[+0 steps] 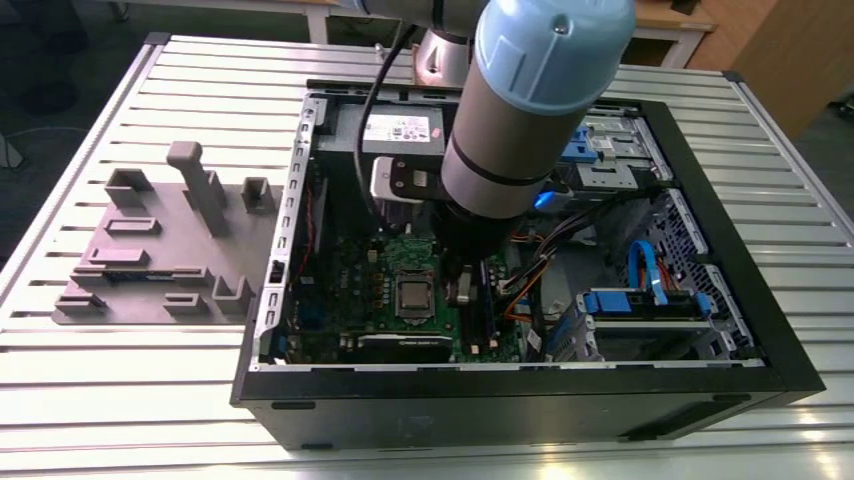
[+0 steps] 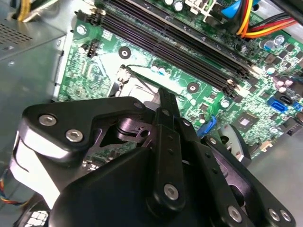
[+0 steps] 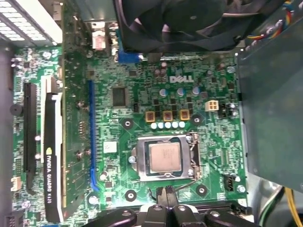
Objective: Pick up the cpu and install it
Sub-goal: 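Install the first cpu locking lever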
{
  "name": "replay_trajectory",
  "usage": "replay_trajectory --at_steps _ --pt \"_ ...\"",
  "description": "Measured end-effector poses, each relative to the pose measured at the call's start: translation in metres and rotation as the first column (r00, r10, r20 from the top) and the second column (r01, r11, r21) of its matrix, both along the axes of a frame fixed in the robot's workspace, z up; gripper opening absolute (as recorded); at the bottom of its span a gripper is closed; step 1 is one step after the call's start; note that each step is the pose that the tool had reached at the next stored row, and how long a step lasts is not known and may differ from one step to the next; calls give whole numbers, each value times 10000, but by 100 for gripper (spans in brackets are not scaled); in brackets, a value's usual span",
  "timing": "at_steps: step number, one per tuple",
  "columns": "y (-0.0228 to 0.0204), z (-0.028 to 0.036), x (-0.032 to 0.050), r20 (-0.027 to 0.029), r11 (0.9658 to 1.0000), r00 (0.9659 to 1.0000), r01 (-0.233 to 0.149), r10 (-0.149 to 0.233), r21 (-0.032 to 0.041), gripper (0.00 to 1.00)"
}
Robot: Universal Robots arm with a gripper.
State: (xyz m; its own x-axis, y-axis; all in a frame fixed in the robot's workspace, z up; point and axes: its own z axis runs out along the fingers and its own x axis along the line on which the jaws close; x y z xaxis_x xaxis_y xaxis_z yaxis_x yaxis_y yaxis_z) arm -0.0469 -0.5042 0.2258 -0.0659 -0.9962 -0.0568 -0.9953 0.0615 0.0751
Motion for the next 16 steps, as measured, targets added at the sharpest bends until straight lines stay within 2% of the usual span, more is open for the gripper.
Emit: replay_trajectory --at_steps 2,5,12,16 --pt "0 -11 0 1 9999 10000 -32 32 -129 10" --pt "0 -26 0 -1 9997 10000 -48 48 -244 10" --pt "0 -45 0 -1 9997 10000 -59 59 -257 10" --pt "0 -78 0 -1 9996 10000 -87 87 -258 10"
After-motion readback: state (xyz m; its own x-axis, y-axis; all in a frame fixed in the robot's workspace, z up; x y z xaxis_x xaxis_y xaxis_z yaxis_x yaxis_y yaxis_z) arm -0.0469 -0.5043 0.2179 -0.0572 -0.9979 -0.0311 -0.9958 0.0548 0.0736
